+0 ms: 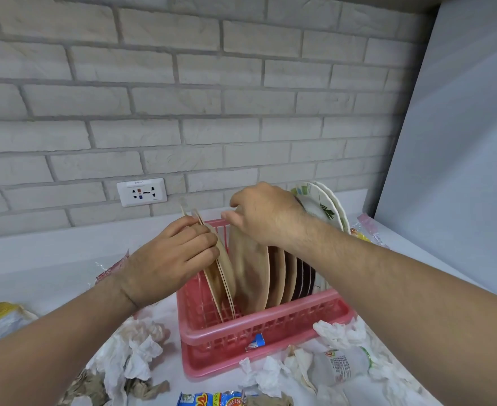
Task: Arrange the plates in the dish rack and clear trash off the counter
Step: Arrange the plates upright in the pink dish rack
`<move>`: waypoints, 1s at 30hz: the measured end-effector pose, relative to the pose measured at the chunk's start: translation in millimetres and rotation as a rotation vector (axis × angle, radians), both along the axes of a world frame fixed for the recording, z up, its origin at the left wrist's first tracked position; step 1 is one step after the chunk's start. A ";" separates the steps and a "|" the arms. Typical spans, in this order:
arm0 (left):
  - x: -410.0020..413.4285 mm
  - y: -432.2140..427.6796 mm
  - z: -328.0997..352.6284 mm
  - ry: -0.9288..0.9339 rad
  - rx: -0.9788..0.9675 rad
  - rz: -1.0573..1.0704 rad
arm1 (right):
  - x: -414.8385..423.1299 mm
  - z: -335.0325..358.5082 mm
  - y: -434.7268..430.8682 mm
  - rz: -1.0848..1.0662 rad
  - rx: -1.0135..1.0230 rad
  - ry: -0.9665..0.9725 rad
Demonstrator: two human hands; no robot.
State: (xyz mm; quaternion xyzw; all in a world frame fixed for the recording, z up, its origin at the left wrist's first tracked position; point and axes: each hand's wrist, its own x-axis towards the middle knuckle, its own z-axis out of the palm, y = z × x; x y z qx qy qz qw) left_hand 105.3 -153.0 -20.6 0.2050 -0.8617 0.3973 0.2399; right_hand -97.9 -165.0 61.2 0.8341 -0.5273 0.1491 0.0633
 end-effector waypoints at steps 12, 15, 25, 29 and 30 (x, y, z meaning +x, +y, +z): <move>-0.8 -1.4 0.8 -0.017 0.006 -0.016 | 20.4 -11.3 -16.8 0.119 0.376 -0.420; -0.1 -3.0 0.4 -0.025 0.004 -0.013 | 22.1 -7.3 -16.5 0.090 0.443 -0.424; 7.6 -1.6 -0.1 -0.046 -0.010 0.003 | 32.8 2.4 -9.5 -0.079 0.330 -0.160; 16.6 -2.6 4.3 -0.071 0.000 0.039 | 34.4 -2.5 -4.2 -0.100 0.228 -0.037; 18.4 -2.4 6.6 -0.070 0.001 0.044 | 33.1 -0.7 -4.8 -0.115 0.209 -0.035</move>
